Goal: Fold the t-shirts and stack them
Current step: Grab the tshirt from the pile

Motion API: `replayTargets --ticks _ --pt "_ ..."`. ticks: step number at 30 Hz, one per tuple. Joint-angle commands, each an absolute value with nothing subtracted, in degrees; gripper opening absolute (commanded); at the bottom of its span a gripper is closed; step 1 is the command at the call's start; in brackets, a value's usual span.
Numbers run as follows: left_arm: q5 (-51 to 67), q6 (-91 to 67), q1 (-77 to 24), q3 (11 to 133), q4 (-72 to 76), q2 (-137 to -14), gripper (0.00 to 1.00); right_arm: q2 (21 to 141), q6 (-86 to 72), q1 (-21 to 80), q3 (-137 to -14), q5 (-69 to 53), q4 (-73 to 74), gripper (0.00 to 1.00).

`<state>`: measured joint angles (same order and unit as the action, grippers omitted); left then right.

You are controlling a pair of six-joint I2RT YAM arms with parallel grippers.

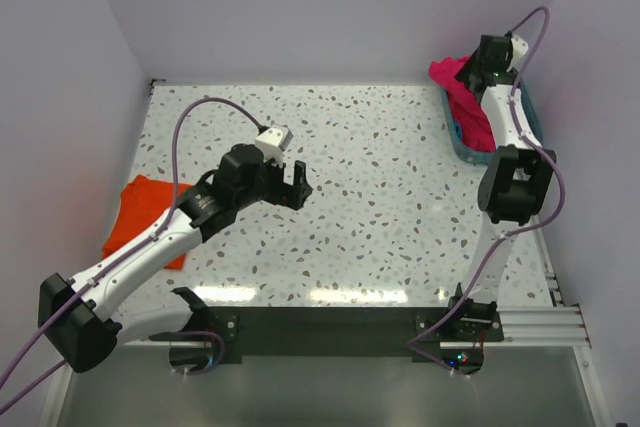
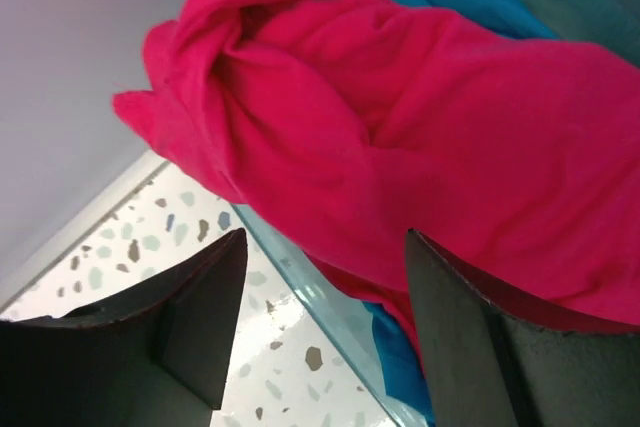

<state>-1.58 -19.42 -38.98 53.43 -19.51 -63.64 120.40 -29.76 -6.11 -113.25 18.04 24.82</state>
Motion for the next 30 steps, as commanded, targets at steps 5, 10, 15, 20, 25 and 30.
replayTargets --ticks 5,10,15,20,25,30 --pt "-0.26 -17.67 -38.32 54.14 -18.81 -63.72 1.0 127.35 -26.72 -5.8 -115.66 23.29 18.29 0.67" --pt "1.32 -17.67 -37.88 54.14 -18.81 -63.9 1.0 128.41 -26.02 -5.89 -114.18 24.52 15.74 0.62" --pt "1.49 -17.75 -37.36 54.23 -18.72 -63.9 1.0 127.27 -25.31 -5.89 -113.73 25.14 14.33 0.32" --pt "1.41 -17.75 -37.18 54.14 -18.63 -63.81 1.0 125.16 -24.61 -5.98 -114.79 24.61 14.77 0.0" --pt "1.32 -17.75 -36.74 54.14 -18.63 -63.72 1.0 117.96 -23.91 -5.89 -111.9 24.7 12.22 0.0" --pt "1.67 -17.75 -36.12 54.14 -18.46 -63.63 1.0 110.58 -22.77 -4.84 -108.46 24.79 8.97 0.0"
